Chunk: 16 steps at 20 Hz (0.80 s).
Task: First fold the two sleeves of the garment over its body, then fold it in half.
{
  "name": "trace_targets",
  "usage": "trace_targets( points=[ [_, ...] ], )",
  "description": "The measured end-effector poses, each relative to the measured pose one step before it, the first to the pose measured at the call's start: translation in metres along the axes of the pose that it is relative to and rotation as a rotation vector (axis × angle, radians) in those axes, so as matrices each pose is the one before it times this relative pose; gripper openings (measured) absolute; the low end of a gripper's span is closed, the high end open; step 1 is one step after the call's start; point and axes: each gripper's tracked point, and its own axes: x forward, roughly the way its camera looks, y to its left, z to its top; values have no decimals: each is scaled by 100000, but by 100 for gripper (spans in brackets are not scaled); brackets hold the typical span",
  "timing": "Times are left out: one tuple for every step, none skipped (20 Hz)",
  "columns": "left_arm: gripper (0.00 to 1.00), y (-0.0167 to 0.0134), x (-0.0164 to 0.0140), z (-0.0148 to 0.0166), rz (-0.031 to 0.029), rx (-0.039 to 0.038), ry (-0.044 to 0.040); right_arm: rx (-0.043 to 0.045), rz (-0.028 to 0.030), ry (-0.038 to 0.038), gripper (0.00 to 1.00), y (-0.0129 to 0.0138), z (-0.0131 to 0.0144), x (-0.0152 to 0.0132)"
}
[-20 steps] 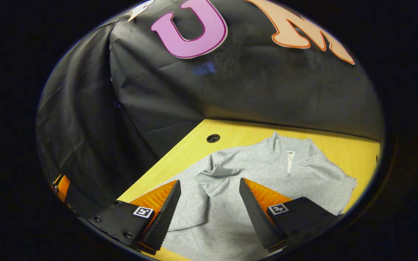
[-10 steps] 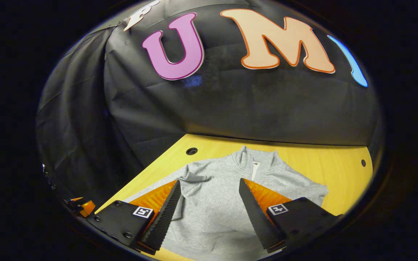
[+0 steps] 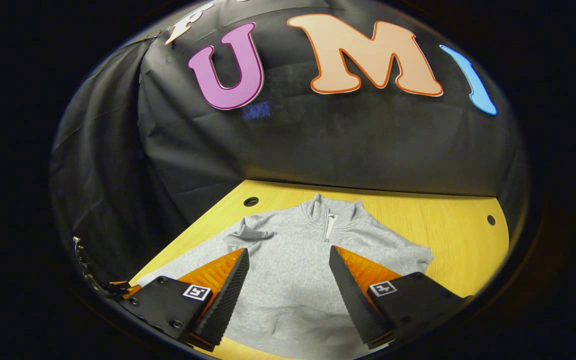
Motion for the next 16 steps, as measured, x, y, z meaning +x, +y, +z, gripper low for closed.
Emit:
trace_targets(
  points=[
    [95,-30,271,-576,457,-704,1628,-152,-339,-92,99,-176,244,-201],
    [96,56,145,-462,782,-642,1743,-346,-665,-153,99,-347,179,-196],
    [96,-74,136,-198,716,897,-203,-506,-856,-384,99,-344,3,-138],
    [96,31,212,88,319,1952,-556,-454,-475,-40,99,-216,-145,-111],
    [96,-50,-266,-222,-407,993,1383,-272,-241,154,99,-197,-116,-211],
    [96,-321,-109,274,-1028,662,-50,-21,-169,297,99,-227,-175,-162],
    [94,-119,34,43,-822,676,1455,182,-84,277,96,-131,-286,-253],
    [85,-243,-155,189,-1446,765,805,259,-57,294,96,-106,-249,-193],
    [77,-447,223,-50,-788,1134,25,372,-9,393,99,-80,-252,-130],
    [58,-299,579,51,145,-411,418,333,-155,278,96,-194,-273,-42],
    [38,-93,262,144,559,-1298,-33,259,-183,-18,99,-291,-138,-342],
    [19,-289,165,156,-199,-1305,467,305,-150,-171,99,-226,-23,-238],
    [14,189,-224,-43,-78,-289,747,312,-124,-192,99,-229,-174,-126],
    [8,-25,-138,95,-320,1037,833,217,-489,-87,99,-439,-13,-308],
    [6,-41,-14,-64,-130,1265,1651,461,-420,-245,99,-297,-44,-328],
    [2,-89,41,131,195,438,1497,812,-325,-323,99,-345,31,-215]
  ],
)
